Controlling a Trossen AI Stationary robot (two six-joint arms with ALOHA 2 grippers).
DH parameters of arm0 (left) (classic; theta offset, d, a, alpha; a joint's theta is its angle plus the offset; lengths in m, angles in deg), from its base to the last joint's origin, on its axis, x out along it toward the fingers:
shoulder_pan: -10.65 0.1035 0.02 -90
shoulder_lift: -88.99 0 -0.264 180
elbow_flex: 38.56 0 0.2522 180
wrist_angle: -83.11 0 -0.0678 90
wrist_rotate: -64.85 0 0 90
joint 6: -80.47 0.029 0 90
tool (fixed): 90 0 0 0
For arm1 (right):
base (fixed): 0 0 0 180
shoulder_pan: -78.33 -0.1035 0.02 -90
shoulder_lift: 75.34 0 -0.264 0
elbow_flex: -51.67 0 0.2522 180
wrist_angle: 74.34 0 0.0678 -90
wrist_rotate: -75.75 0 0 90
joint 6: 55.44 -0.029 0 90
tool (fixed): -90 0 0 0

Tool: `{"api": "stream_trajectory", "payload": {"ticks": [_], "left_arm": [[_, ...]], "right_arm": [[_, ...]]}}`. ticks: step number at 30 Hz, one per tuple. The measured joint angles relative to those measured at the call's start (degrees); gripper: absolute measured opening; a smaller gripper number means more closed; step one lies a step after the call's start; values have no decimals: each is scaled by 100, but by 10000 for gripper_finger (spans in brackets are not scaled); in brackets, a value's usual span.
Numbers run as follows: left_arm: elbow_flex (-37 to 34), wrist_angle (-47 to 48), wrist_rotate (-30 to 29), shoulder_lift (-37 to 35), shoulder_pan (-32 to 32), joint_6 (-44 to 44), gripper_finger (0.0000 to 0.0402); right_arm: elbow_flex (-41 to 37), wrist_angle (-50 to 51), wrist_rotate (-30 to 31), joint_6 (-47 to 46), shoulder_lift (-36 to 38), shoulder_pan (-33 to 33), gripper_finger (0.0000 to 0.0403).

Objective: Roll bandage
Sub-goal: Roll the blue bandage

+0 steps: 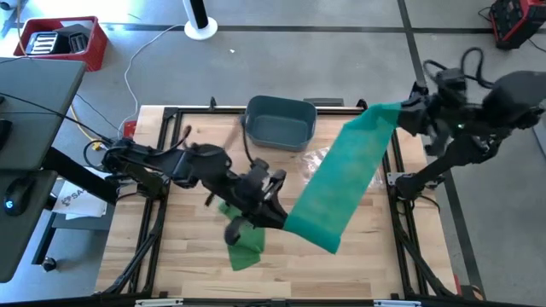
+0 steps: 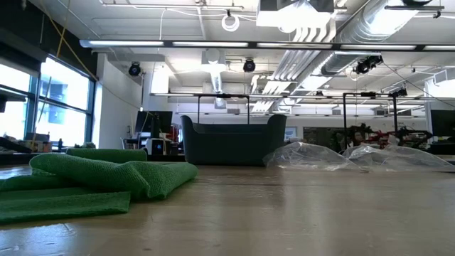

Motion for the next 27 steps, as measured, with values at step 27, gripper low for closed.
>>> {"api": "stream_trajectory", "payload": {"ticks": [27], "left_arm": [[2,-1290,428,-14,38,-192,1]], "right_arm": [[-7,615,-1937,-708,-1212,392,147]]}}
